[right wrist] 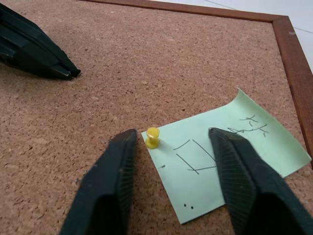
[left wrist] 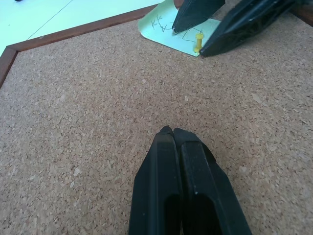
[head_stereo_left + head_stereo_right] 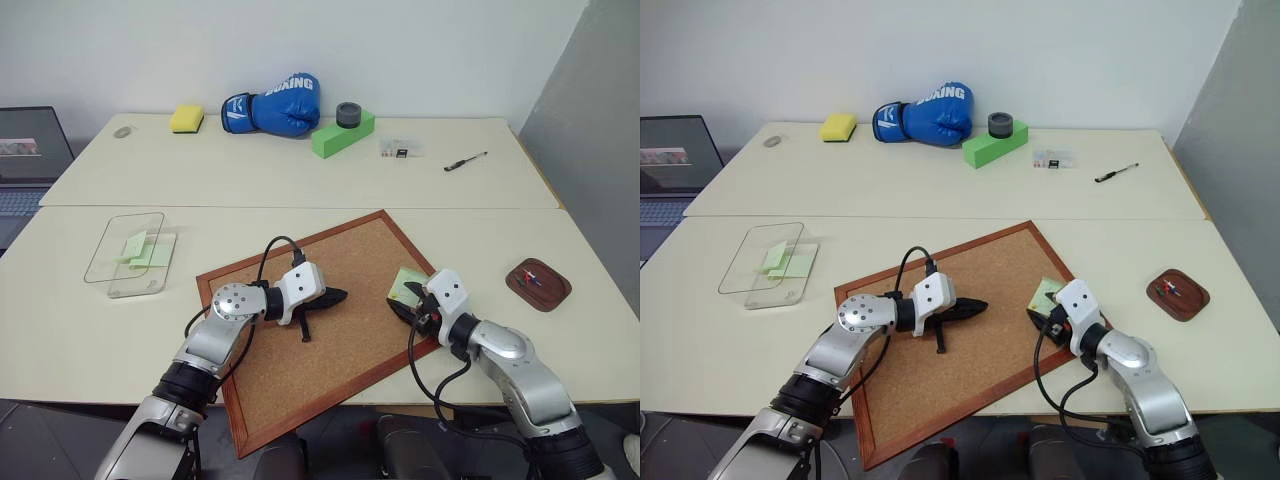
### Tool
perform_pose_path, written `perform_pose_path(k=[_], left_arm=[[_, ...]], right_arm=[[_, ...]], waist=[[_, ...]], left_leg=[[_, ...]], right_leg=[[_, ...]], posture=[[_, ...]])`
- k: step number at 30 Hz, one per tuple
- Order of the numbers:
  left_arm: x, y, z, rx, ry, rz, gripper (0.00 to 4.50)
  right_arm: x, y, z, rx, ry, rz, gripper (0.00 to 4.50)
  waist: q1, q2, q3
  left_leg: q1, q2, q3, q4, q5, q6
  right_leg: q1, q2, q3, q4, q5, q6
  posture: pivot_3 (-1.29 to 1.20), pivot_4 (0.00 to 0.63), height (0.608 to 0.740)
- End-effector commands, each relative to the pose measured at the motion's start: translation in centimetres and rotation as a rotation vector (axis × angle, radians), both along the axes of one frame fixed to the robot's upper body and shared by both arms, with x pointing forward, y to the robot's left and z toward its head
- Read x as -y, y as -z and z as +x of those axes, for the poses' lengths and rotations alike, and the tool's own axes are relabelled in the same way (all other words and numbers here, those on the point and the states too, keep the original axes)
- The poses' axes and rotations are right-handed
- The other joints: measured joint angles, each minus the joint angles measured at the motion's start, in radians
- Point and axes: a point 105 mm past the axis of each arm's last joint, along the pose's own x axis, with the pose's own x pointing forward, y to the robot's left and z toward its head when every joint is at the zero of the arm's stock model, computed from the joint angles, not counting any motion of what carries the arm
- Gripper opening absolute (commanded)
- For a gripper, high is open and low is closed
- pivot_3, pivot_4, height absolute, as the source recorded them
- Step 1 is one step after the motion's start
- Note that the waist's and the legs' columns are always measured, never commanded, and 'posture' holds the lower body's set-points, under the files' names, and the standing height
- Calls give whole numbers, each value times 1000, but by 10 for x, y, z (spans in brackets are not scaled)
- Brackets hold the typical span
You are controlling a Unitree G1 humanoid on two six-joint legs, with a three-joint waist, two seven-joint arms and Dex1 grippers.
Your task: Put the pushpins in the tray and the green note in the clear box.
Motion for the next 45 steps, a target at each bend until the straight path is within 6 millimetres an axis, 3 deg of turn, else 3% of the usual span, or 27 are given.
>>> perform_pose_path(k=[1, 9, 14, 19, 27, 30, 38, 45], left_arm=[[-19, 35, -5, -111, -59, 107, 0], [-21, 34, -5, -114, -66, 102, 0], [-22, 29, -2, -116, -87, 72, 0], [-27, 11, 6, -100, -127, 18, 0], [-36, -39, 25, -3, -175, -43, 0], [-35, -66, 35, 11, -211, -110, 0], [-10, -129, 33, -138, -125, -338, 1447], [2, -145, 32, -320, -108, -448, 2821]], right_arm=[[-5, -12, 1, 55, -22, 12, 1497], [-11, -20, -3, 81, -72, -1, 20], [-17, -31, -5, 128, -133, -42, 20], [-25, -51, -7, 202, -231, -110, 20], [-27, -67, -5, 292, -346, -278, 20], [-25, -70, -4, 325, -376, -341, 20], [-25, -82, 9, 440, -423, -470, 0], [-31, -100, 20, 585, -427, -547, 0]], waist=[[0, 0, 0], [0, 0, 0], [0, 0, 0], [-1, 0, 2], [-18, -6, 6], [-16, -7, 8], [0, -7, 8], [1, -7, 8]], left_leg=[[0, 0, 0, 0, 0, 0], [0, 0, 0, 0, 0, 0], [0, 0, 0, 0, 0, 0], [-2, 0, 0, 0, 0, 0], [-4, 0, -1, 0, 0, 0], [-10, -1, -1, 0, 0, 0], [-25, -1, -2, 1, 0, 0], [-24, -1, -2, 3, 0, 0]], right_leg=[[0, 0, 0, 0, 0, 0], [0, 0, 0, 0, 0, 0], [0, 0, 0, 0, 0, 0], [-2, 0, 0, 0, 0, 0], [-4, 0, -1, 0, 0, 0], [-9, 0, -1, 1, 4, 6], [-17, -1, -4, -1, 5, 8], [-17, -1, -5, 1, 5, 8]], posture=[[0, 150, 740], [0, 150, 740], [0, 150, 740], [0, 150, 740], [0, 150, 740], [0, 150, 740], [0, 150, 740], [0, 150, 740]])
